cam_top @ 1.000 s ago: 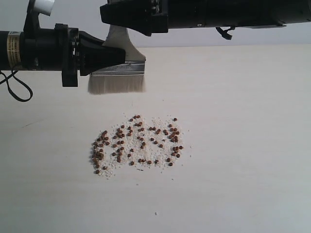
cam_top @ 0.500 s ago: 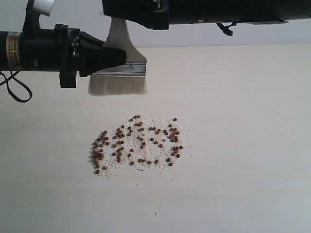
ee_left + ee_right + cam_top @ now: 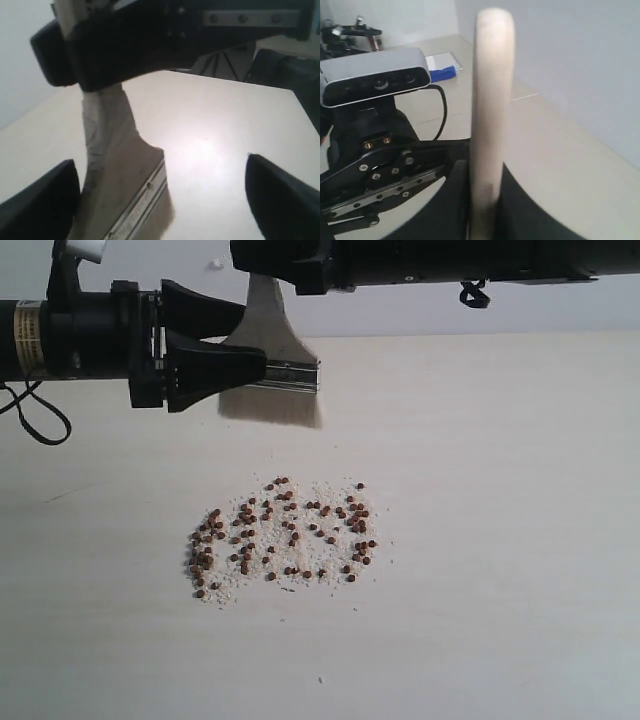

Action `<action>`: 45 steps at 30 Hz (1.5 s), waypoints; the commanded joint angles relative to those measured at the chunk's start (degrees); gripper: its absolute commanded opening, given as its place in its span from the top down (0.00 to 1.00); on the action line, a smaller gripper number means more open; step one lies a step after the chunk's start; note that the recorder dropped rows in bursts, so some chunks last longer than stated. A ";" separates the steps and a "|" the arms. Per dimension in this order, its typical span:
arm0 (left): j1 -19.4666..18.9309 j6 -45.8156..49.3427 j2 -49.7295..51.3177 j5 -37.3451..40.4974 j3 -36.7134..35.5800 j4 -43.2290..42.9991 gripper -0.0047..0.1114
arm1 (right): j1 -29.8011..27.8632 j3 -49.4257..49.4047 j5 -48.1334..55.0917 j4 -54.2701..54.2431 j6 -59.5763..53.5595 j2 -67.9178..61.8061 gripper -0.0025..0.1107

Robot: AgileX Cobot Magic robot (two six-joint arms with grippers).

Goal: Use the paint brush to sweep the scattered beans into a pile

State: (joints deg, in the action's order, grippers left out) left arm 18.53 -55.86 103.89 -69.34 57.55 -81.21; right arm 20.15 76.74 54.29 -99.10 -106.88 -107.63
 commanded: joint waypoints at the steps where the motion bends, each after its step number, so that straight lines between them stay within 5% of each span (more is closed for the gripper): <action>1: -0.68 0.00 -0.35 -0.62 -0.16 0.92 0.39 | -0.14 0.34 -17.53 -0.84 -0.30 3.43 0.98; 4: -1.79 0.00 -0.35 -0.62 -0.16 0.04 0.53 | 0.03 0.34 -30.50 -0.84 4.55 6.24 0.98; 9: -3.58 -2.43 -0.35 -0.62 -0.16 -0.79 0.96 | 3.59 0.20 -50.65 -0.84 6.56 11.47 0.98; 16: -6.10 -9.49 -4.30 -0.62 -3.29 1.93 0.96 | 12.42 0.20 -64.47 0.24 2.91 17.40 0.98; 22: -6.64 -7.03 -17.95 25.35 -15.48 12.84 0.96 | 18.87 0.20 -78.19 -0.84 -3.08 19.96 0.98; 28: -6.64 7.40 -35.49 40.11 -28.86 33.81 0.96 | 24.57 0.20 -87.85 -0.84 -4.49 21.02 0.98; 36: -6.64 32.82 -62.36 40.58 -47.47 64.29 0.96 | 31.44 0.20 -91.28 -0.84 -5.82 21.10 0.98; 45: -6.64 45.60 -85.25 48.88 -56.38 78.79 0.96 | 37.45 0.20 -93.80 -0.84 -5.93 21.10 0.98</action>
State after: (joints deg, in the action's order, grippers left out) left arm 11.97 -15.65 23.53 -24.96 1.88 -9.00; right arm 56.29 76.74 -38.03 -100.54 -112.26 -87.27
